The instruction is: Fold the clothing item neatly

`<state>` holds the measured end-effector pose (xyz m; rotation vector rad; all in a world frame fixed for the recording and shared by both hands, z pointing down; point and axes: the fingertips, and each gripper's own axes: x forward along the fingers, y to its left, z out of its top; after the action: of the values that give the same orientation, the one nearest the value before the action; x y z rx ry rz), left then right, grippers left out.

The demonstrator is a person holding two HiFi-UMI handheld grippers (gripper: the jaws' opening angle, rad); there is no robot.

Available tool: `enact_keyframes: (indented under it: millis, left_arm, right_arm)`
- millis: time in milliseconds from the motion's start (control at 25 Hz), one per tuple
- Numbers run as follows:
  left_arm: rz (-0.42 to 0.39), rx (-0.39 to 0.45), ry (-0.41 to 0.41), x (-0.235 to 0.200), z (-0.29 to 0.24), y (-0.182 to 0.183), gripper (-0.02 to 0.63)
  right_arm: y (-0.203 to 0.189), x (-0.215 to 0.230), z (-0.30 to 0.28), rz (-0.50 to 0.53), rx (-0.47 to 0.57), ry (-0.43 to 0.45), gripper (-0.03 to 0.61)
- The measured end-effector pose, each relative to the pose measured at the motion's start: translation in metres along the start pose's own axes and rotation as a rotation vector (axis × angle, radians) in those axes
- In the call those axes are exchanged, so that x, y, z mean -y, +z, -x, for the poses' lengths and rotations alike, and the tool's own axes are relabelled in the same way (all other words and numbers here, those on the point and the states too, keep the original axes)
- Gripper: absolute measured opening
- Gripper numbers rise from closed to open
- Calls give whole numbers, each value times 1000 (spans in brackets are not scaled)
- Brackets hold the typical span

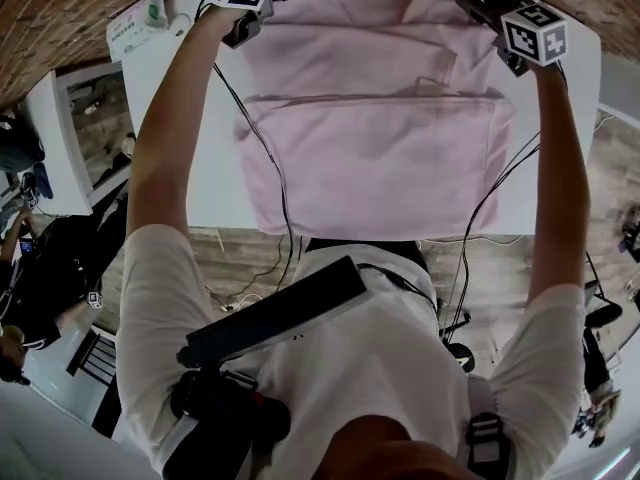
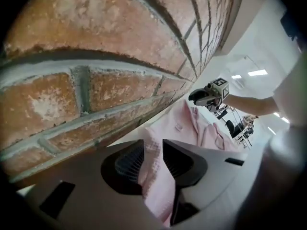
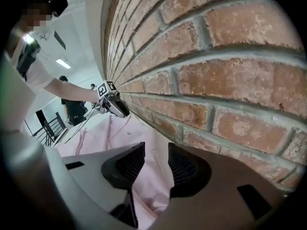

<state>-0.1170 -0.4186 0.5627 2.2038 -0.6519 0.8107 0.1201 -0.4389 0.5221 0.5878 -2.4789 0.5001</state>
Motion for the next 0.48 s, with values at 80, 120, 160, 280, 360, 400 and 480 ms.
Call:
enact_keyframes:
  millis: [80, 120, 160, 280, 360, 400, 480]
  left_arm:
    - [-4, 5, -15, 3, 0, 3, 103]
    - [-12, 8, -16, 4, 1, 4, 103]
    - [-24, 12, -15, 6, 2, 5, 103]
    - [-65, 25, -5, 11, 6, 8, 103]
    - [-92, 33, 1, 14, 8, 10, 103]
    - [-104, 36, 4, 16, 9, 11, 103]
    - [-126, 43, 6, 19, 11, 14, 103]
  right_arm:
    - [-6, 11, -8, -28, 1, 24, 133]
    - [-8, 14, -13, -47, 1, 46, 133]
    - [-7, 15, -17, -66, 3, 72, 133]
    - [4, 7, -26, -107, -5, 140, 133]
    - [4, 4, -33, -109, -37, 158, 133]
    - [4, 2, -37, -100, -54, 161, 133]
    - [5, -4, -44, -81, -83, 164, 132]
